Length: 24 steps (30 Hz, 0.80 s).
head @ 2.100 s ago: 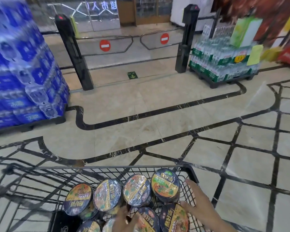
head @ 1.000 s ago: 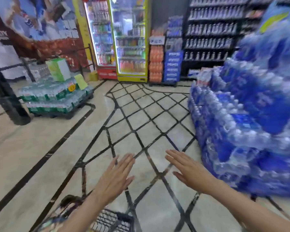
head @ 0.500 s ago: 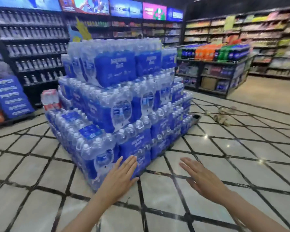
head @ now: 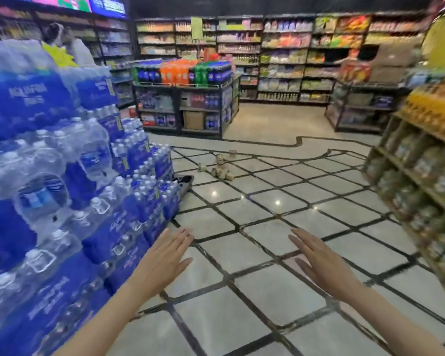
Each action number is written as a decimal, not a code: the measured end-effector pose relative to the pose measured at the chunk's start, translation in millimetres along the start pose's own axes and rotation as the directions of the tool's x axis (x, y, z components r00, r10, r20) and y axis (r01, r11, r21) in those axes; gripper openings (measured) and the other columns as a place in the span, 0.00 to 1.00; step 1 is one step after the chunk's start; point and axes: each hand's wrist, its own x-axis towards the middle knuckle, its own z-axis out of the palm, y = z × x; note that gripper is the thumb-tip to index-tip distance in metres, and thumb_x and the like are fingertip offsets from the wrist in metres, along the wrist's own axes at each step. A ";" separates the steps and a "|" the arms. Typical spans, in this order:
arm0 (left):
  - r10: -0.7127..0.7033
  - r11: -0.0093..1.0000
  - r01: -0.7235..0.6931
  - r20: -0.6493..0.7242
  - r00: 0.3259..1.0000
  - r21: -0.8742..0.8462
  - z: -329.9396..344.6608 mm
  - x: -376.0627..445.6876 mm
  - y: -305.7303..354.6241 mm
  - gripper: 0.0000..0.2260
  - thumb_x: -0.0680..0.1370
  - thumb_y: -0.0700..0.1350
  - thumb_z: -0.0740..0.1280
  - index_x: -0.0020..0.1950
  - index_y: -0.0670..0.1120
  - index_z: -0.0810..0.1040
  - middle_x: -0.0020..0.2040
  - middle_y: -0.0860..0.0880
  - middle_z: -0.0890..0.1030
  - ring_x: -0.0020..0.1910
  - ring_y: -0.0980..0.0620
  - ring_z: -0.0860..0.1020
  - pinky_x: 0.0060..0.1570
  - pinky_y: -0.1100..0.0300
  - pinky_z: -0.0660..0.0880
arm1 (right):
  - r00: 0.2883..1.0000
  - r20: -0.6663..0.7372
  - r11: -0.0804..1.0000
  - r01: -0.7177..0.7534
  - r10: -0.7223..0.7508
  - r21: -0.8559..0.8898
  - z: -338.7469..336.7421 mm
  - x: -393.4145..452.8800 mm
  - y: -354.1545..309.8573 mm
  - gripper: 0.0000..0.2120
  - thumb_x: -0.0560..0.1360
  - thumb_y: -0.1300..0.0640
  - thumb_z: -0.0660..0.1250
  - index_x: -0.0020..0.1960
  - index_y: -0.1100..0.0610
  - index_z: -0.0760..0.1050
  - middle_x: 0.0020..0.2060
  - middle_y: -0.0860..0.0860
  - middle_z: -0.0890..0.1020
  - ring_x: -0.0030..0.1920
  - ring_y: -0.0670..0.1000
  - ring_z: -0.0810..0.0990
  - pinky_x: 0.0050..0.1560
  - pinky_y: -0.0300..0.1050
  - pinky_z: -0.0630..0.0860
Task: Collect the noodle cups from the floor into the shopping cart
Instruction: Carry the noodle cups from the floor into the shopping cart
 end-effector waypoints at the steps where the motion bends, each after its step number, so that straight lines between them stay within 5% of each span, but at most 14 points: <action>1: 0.022 1.000 -0.022 -0.004 1.000 0.003 11.6 18.9 -11.8 0.33 0.83 0.55 0.38 0.61 0.40 0.79 0.62 0.44 0.79 0.62 0.46 0.78 0.71 0.53 0.47 | 1.000 -0.006 1.000 -0.015 0.015 -0.006 6.9 16.4 9.0 0.25 0.73 0.50 0.66 0.68 0.57 0.71 0.68 0.53 0.72 0.67 0.48 0.68 0.61 0.44 0.72; 6: 0.097 0.995 -0.097 -0.007 0.995 -0.003 68.6 119.0 -82.4 0.33 0.83 0.56 0.38 0.66 0.39 0.75 0.66 0.44 0.76 0.76 0.50 0.55 0.74 0.53 0.40 | 1.000 -0.012 0.999 -0.021 0.021 -0.036 33.2 121.2 47.6 0.26 0.80 0.46 0.50 0.68 0.60 0.71 0.69 0.55 0.72 0.69 0.50 0.66 0.65 0.51 0.71; 10: 0.154 0.988 -0.154 -0.034 0.987 0.003 92.1 211.0 -132.5 0.32 0.83 0.56 0.38 0.68 0.38 0.72 0.68 0.43 0.74 0.76 0.51 0.56 0.73 0.52 0.44 | 0.999 0.022 0.999 -0.022 0.023 -0.048 43.8 205.9 76.2 0.29 0.81 0.44 0.43 0.72 0.60 0.66 0.72 0.54 0.67 0.73 0.53 0.64 0.70 0.55 0.66; 14: 0.194 0.981 -0.194 -0.025 0.981 -0.011 113.7 287.6 -161.8 0.32 0.83 0.56 0.39 0.68 0.39 0.73 0.67 0.42 0.74 0.68 0.46 0.71 0.71 0.53 0.46 | 0.998 0.034 0.998 -0.047 0.049 -0.041 53.5 263.9 111.4 0.29 0.80 0.44 0.46 0.73 0.59 0.65 0.73 0.54 0.65 0.74 0.53 0.62 0.72 0.53 0.60; 17: 0.219 0.976 -0.219 -0.009 0.976 -0.007 145.0 344.4 -178.6 0.32 0.82 0.57 0.38 0.69 0.40 0.72 0.68 0.43 0.73 0.70 0.47 0.68 0.72 0.54 0.44 | 0.995 0.064 0.996 -0.077 0.081 -0.055 72.4 298.2 149.6 0.29 0.80 0.43 0.45 0.74 0.58 0.63 0.74 0.53 0.63 0.75 0.51 0.60 0.73 0.51 0.56; 21: 0.194 0.981 -0.194 -0.016 0.981 -0.010 199.3 417.4 -199.0 0.31 0.83 0.58 0.39 0.70 0.40 0.69 0.71 0.44 0.70 0.77 0.55 0.44 0.73 0.54 0.44 | 0.992 0.088 0.995 -0.082 0.086 -0.051 107.0 350.6 213.4 0.33 0.80 0.39 0.39 0.73 0.57 0.65 0.73 0.53 0.65 0.74 0.51 0.62 0.72 0.52 0.59; 24: 0.191 0.982 -0.191 0.013 0.982 0.005 232.9 471.6 -217.5 0.32 0.83 0.57 0.38 0.69 0.41 0.72 0.69 0.43 0.72 0.75 0.50 0.59 0.73 0.54 0.43 | 0.989 0.112 0.995 -0.097 0.098 -0.015 136.7 396.5 266.7 0.32 0.81 0.40 0.40 0.73 0.58 0.64 0.73 0.53 0.66 0.73 0.51 0.62 0.71 0.54 0.63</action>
